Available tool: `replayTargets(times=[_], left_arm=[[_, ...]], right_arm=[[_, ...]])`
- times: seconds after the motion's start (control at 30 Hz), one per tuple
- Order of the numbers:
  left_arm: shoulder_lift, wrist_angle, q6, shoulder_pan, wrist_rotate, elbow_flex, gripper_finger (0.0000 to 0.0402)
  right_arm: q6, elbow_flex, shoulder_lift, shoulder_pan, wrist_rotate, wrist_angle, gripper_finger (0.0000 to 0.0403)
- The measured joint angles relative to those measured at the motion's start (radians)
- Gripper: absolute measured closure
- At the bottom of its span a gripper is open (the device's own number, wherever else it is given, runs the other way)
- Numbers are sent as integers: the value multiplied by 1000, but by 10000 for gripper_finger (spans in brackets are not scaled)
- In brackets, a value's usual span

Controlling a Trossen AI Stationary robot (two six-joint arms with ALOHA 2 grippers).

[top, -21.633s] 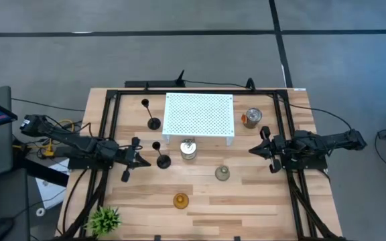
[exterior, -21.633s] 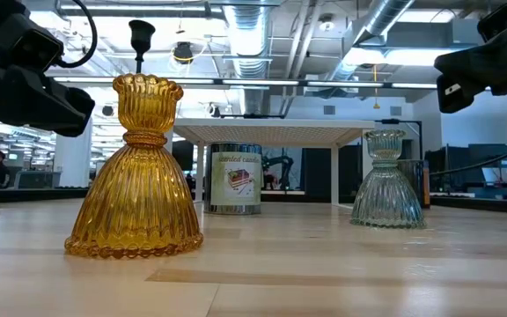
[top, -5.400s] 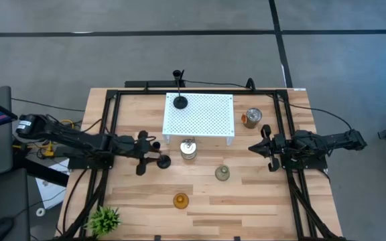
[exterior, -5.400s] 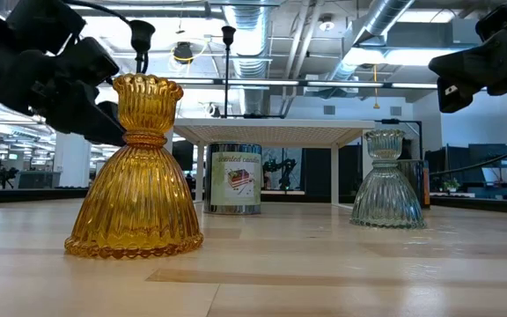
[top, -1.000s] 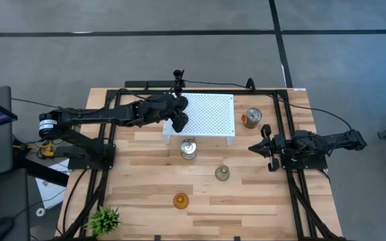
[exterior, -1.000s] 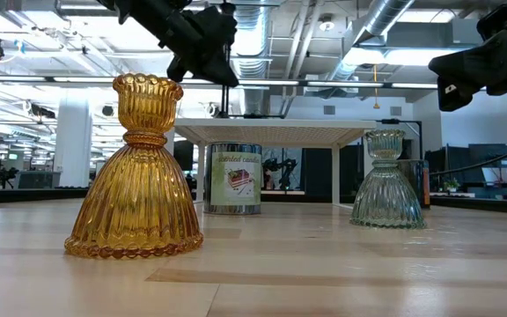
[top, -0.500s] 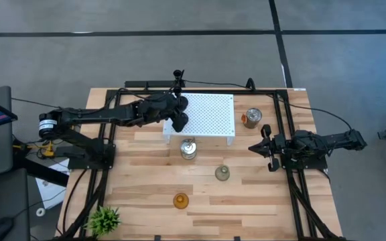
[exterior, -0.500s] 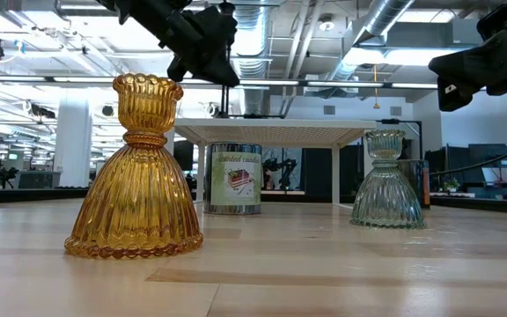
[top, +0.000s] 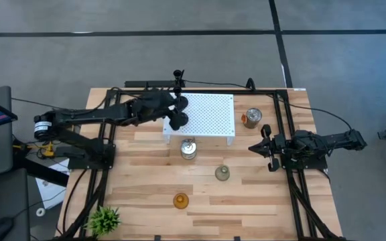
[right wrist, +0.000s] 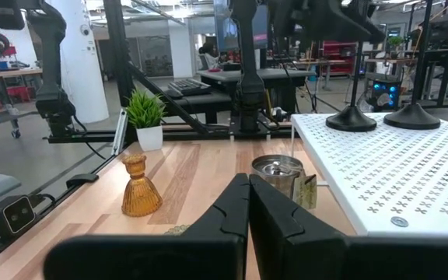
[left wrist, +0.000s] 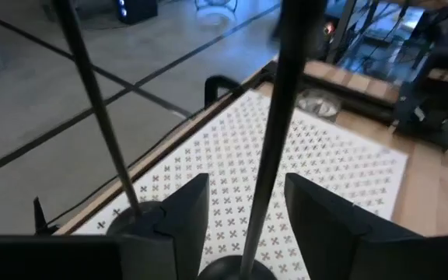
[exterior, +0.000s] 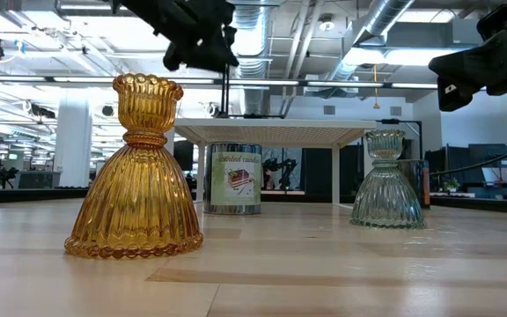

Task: Pick & Place candle stick holders
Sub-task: Put the black candle holder on the shelf

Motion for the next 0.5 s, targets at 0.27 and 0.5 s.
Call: replayTargets(times=[0.27,0.5], left_arm=[[-98,-95,-1,-1,147,0,231],[-172,-247,0,0,157,0,240]], right_arm=[[0,0,0,0,0,0,403],[0,0,0,0,0,0,403]])
